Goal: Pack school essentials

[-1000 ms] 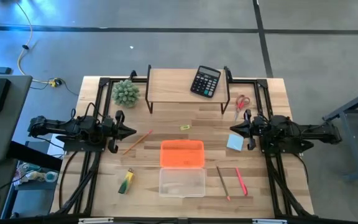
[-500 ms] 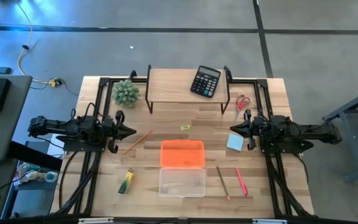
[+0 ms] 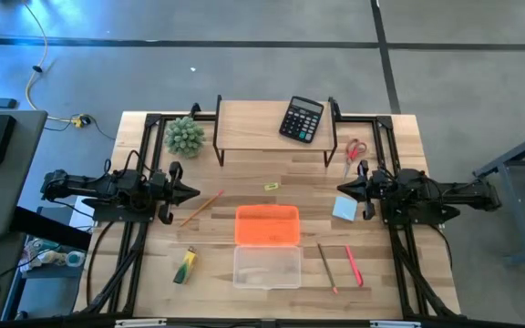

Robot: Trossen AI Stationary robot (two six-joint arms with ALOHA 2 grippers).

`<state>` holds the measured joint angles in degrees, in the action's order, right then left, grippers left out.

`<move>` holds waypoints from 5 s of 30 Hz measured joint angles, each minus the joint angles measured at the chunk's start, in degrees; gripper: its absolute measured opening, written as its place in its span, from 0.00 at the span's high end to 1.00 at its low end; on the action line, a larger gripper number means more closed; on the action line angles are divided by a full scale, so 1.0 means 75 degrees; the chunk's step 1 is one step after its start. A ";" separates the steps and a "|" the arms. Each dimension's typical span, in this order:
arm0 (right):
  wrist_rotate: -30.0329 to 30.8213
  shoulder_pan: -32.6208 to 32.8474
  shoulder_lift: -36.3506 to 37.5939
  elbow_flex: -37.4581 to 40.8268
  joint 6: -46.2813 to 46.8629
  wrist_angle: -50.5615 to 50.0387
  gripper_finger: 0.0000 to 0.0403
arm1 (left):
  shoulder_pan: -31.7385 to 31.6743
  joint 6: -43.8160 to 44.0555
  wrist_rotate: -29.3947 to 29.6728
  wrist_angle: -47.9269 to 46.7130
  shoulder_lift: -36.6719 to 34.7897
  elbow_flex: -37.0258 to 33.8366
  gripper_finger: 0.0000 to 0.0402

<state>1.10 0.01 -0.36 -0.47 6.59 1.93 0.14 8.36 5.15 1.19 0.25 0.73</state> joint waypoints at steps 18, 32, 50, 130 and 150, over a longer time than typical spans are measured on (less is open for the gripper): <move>0.0000 0.0000 0.0000 0.0000 -0.0001 -0.0003 1.00 | -0.0003 -0.0003 0.0000 -0.0003 0.0000 0.0000 1.00; 0.0082 0.0000 0.0001 0.0001 -0.0107 0.0000 1.00 | -0.0003 -0.0001 0.0000 -0.0003 0.0000 0.0000 1.00; 0.0719 -0.0002 -0.0001 -0.0012 0.4646 0.0341 1.00 | -0.0003 0.0000 0.0001 -0.0001 0.0000 -0.0001 1.00; -0.0438 0.5030 -1.0086 -0.7597 1.2207 -0.6146 0.72 | -0.0001 0.1075 0.0095 0.0426 -0.0001 0.0000 1.00; -0.1005 0.5860 -1.2302 -0.7596 1.4723 -0.3859 0.63 | -0.0002 0.1829 0.0571 0.0417 0.0000 0.0000 1.00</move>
<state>-6.44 43.96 -92.62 -57.44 117.02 -27.00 0.13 22.07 9.43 4.32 0.25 0.73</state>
